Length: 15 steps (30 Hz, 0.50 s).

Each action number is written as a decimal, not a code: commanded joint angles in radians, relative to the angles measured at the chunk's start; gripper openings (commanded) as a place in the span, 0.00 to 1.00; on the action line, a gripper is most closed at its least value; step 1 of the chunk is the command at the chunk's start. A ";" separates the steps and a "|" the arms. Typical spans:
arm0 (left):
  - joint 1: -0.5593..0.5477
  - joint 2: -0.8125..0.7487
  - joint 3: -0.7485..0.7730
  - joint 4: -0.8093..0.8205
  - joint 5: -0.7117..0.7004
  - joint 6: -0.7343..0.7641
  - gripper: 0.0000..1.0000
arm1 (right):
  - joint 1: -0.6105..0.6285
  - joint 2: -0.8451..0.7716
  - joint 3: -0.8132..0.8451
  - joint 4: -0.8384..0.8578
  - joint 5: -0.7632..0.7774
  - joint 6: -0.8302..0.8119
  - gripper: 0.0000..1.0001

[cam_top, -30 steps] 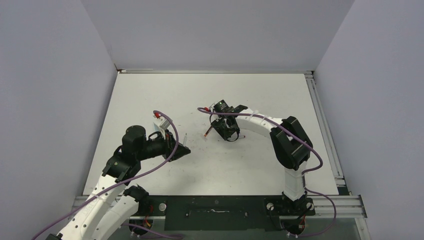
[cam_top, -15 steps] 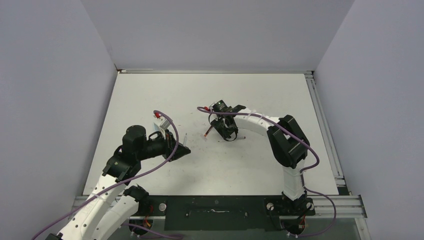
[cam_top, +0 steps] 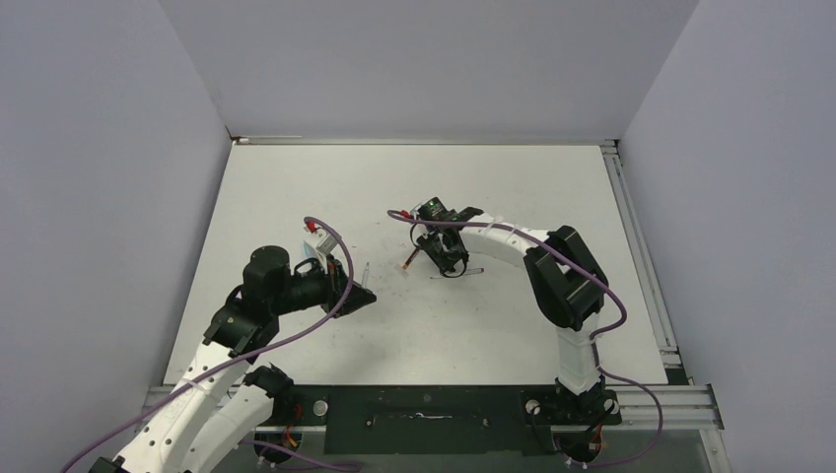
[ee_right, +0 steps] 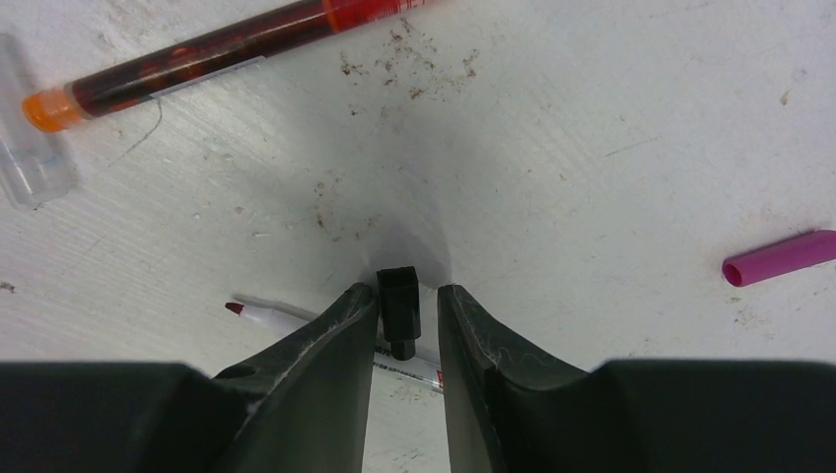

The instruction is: Insert the pens into the pen caps

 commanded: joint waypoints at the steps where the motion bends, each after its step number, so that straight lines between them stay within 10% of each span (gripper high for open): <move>1: -0.006 0.000 0.008 0.011 -0.001 0.014 0.00 | -0.016 -0.003 0.001 0.012 -0.016 0.019 0.29; 15: -0.007 0.003 0.007 0.015 0.004 0.013 0.00 | -0.040 -0.025 -0.011 0.004 -0.083 0.065 0.05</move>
